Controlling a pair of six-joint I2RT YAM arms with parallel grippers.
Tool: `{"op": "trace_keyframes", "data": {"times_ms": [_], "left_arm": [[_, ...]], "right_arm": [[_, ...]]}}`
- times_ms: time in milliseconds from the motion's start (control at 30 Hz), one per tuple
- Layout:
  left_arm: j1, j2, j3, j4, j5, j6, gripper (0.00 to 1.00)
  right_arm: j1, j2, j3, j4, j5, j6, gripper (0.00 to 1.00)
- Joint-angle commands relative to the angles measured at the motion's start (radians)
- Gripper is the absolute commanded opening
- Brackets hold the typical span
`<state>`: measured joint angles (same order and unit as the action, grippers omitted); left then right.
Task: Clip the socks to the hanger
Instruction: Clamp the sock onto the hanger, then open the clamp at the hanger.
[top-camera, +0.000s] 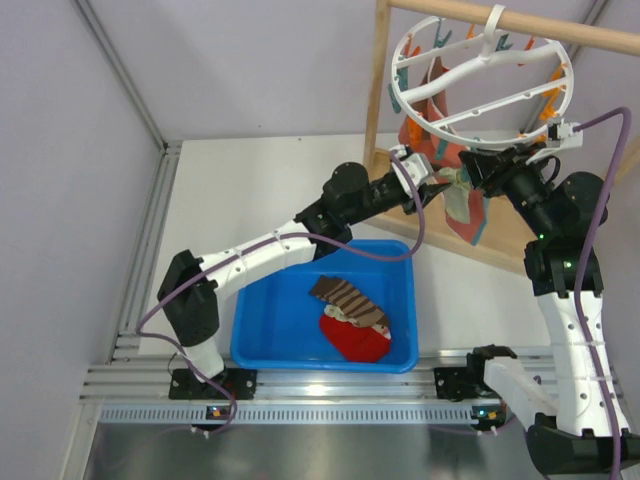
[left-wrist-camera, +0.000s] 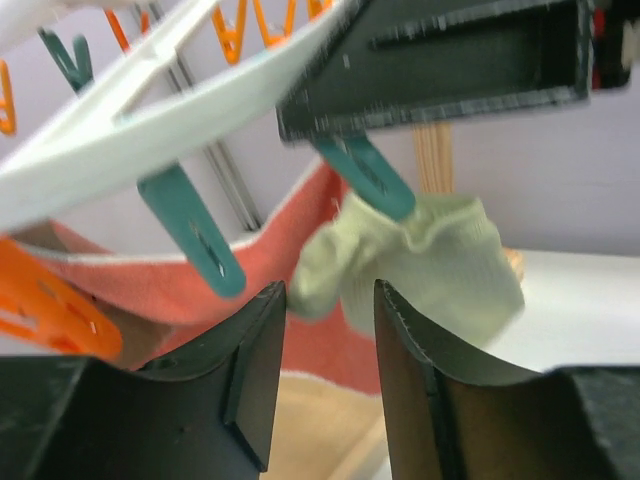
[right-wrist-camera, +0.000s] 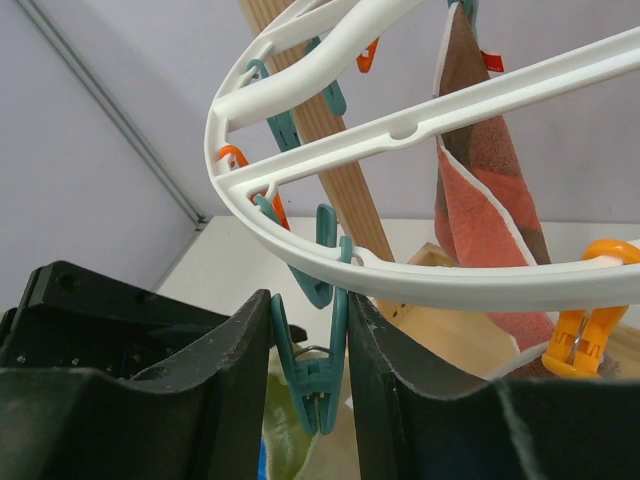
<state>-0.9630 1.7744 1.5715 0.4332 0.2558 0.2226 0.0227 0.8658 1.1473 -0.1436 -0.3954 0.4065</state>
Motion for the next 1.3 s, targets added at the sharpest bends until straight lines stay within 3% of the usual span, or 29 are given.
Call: {"op": "trace_keyframes", "data": {"times_ms": [0, 133, 333, 567, 900, 1267], "left_arm": [[0.006, -0.148, -0.088, 0.002, -0.02, -0.046, 0.46], [0.007, -0.205, -0.185, 0.002, -0.073, -0.091, 0.5], [0.03, -0.153, -0.13, 0.016, -0.188, -0.141, 0.55], [0.04, -0.063, -0.033, 0.078, -0.148, -0.226, 0.54], [0.041, 0.017, 0.03, 0.118, -0.116, -0.287, 0.54], [0.037, 0.059, 0.091, 0.131, -0.116, -0.302, 0.55]], "right_arm": [[-0.006, -0.024, 0.051, -0.031, 0.016, -0.028, 0.34], [-0.007, -0.037, 0.052, -0.04, 0.026, -0.041, 0.34], [-0.007, -0.062, 0.071, -0.088, 0.05, -0.089, 0.42], [-0.009, -0.1, 0.103, -0.151, 0.081, -0.155, 0.51], [-0.01, -0.123, 0.124, -0.186, 0.078, -0.181, 0.52], [-0.009, -0.126, 0.074, -0.126, -0.095, -0.103, 0.54]]}}
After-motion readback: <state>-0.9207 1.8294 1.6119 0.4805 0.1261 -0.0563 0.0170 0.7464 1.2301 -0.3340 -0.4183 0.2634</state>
